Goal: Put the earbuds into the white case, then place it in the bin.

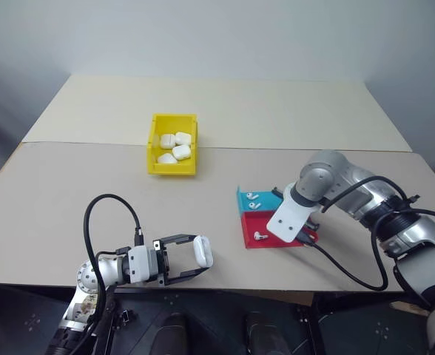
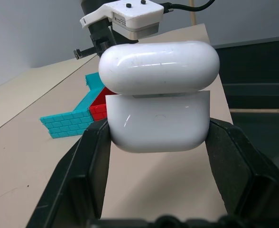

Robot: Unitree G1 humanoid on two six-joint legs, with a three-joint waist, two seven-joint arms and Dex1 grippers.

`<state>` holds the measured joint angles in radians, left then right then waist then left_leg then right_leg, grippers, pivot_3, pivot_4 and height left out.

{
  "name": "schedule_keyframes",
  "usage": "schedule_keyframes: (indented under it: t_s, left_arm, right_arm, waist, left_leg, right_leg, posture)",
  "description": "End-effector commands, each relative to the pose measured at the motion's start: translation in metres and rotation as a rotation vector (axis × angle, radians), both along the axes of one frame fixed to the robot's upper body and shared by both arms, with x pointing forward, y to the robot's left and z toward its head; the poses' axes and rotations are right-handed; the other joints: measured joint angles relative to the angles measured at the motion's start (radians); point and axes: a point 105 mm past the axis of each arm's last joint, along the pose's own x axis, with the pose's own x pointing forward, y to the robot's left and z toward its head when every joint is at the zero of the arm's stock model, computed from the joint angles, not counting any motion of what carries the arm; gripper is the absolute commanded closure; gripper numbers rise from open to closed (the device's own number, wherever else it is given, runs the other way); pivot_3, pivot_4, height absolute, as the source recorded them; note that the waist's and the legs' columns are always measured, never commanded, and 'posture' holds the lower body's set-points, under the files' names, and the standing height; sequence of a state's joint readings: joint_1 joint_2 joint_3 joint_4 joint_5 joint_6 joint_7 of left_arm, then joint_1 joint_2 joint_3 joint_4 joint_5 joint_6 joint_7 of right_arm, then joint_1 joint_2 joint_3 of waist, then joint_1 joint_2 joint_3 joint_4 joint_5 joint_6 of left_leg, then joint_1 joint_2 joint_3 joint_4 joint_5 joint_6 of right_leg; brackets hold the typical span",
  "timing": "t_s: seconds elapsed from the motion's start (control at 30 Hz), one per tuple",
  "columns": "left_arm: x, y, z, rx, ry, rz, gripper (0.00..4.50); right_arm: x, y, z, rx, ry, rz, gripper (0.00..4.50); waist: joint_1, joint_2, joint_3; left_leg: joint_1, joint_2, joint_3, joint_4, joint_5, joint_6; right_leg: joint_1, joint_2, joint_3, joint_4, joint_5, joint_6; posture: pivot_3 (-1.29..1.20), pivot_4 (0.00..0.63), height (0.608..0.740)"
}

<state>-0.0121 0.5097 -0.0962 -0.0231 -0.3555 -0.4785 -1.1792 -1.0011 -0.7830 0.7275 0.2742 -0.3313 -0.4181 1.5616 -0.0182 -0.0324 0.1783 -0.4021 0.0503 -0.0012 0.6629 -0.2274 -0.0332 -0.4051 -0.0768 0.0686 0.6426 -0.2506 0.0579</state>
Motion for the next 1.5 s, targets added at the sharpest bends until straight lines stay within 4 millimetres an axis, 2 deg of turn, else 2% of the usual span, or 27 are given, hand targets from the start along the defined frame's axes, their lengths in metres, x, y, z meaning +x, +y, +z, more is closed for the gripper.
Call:
schedule_keyframes:
  t_s: [0.03, 0.2, 0.4, 0.77, 0.87, 0.97, 1.1, 1.23, 1.4, 1.5]
  left_arm:
    - [-0.002, -0.002, 0.009, -0.008, -0.046, -0.012, 1.77]
    - [-0.002, -0.002, 0.009, -0.01, -0.046, -0.012, 1.77]
    - [0.002, -0.002, 0.01, -0.016, -0.052, -0.015, 1.77]
    - [0.005, -0.004, 0.01, -0.015, -0.055, -0.032, 1.77]
    - [0.006, -0.007, 0.018, -0.054, -0.073, -0.03, 1.77]
    - [0.007, -0.016, 0.039, -0.139, -0.09, -0.035, 1.77]
    - [0.007, -0.023, 0.06, -0.226, -0.096, -0.065, 1.77]
    - [0.012, -0.038, 0.075, -0.294, -0.085, -0.14, 1.77]
    - [0.016, -0.059, 0.087, -0.342, -0.059, -0.249, 1.77]
    - [0.015, -0.069, 0.094, -0.38, -0.043, -0.307, 1.77]
  right_arm:
    - [0.0, 0.0, 0.005, 0.002, -0.015, 0.015, 3.2]
    - [0.002, 0.0, 0.006, 0.003, -0.03, 0.012, 3.2]
    - [-0.003, 0.003, 0.02, 0.074, -0.027, -0.029, 3.2]
    - [-0.006, 0.0, 0.027, 0.126, -0.017, -0.098, 3.2]
    - [-0.013, 0.003, 0.049, 0.277, 0.03, -0.169, 3.2]
    - [-0.023, -0.004, 0.08, 0.471, 0.043, -0.231, 3.2]
    - [-0.035, -0.005, 0.112, 0.688, 0.039, -0.282, 3.2]
    - [-0.053, 0.004, 0.16, 1.11, 0.031, -0.3, 3.2]
    - [-0.079, 0.01, 0.182, 1.421, 0.078, -0.303, 3.2]
    - [-0.093, 0.013, 0.186, 1.52, 0.138, -0.286, 3.2]
  waist:
    - [0.0, 0.0, 0.0]
    - [0.0, 0.0, 0.0]
    - [0.001, 0.0, 0.0]
    - [0.001, 0.0, 0.0]
    - [0.002, 0.0, 0.0]
    - [0.006, 0.0, 0.0]
    - [0.012, 0.0, 0.0]
    - [0.006, 0.0, 0.0]
    - [0.005, 0.0, 0.0]
    - [0.006, 0.0, 0.0]
  left_leg:
    - [0.0, 0.0, 0.0, 0.0, 0.0, 0.0]
    - [0.001, 0.0, 0.0, 0.0, 0.0, 0.0]
    - [0.0, 0.0, 0.0, 0.0, 0.0, 0.0]
    - [0.0, 0.0, 0.0, 0.0, 0.0, 0.0]
    - [0.0, 0.0, 0.0, 0.0, 0.0, 0.0]
    - [-0.001, 0.0, 0.0, 0.0, 0.0, 0.0]
    - [-0.001, 0.0, -0.001, 0.0, 0.0, 0.0]
    - [0.0, 0.0, -0.001, 0.0, 0.0, 0.0]
    - [-0.001, 0.0, -0.001, 0.0, 0.0, 0.0]
    - [-0.002, -0.001, -0.001, 0.001, 0.0, 0.0]
  right_leg:
    - [0.0, 0.0, 0.0, 0.0, 0.0, 0.0]
    - [0.001, 0.0, 0.0, 0.0, 0.0, 0.0]
    - [0.0, 0.0, 0.0, 0.0, 0.0, 0.0]
    - [0.0, 0.0, 0.0, 0.0, 0.0, 0.0]
    - [0.0, 0.0, 0.0, 0.0, 0.0, 0.0]
    - [0.0, 0.0, 0.0, 0.0, 0.0, 0.0]
    - [0.001, 0.0, -0.001, -0.001, 0.0, 0.0]
    - [0.001, 0.0, -0.001, 0.0, 0.0, 0.0]
    - [0.001, 0.0, 0.0, -0.001, 0.0, 0.0]
    - [0.001, 0.0, 0.0, -0.001, 0.0, 0.001]
  posture:
    - [0.0, 0.15, 0.74]
    - [0.0, 0.15, 0.74]
    - [0.0, 0.15, 0.74]
    - [0.0, 0.15, 0.74]
    - [0.0, 0.15, 0.74]
    - [0.0, 0.15, 0.74]
    - [0.0, 0.15, 0.74]
    - [0.0, 0.15, 0.74]
    - [0.0, 0.15, 0.74]
    - [0.0, 0.15, 0.74]
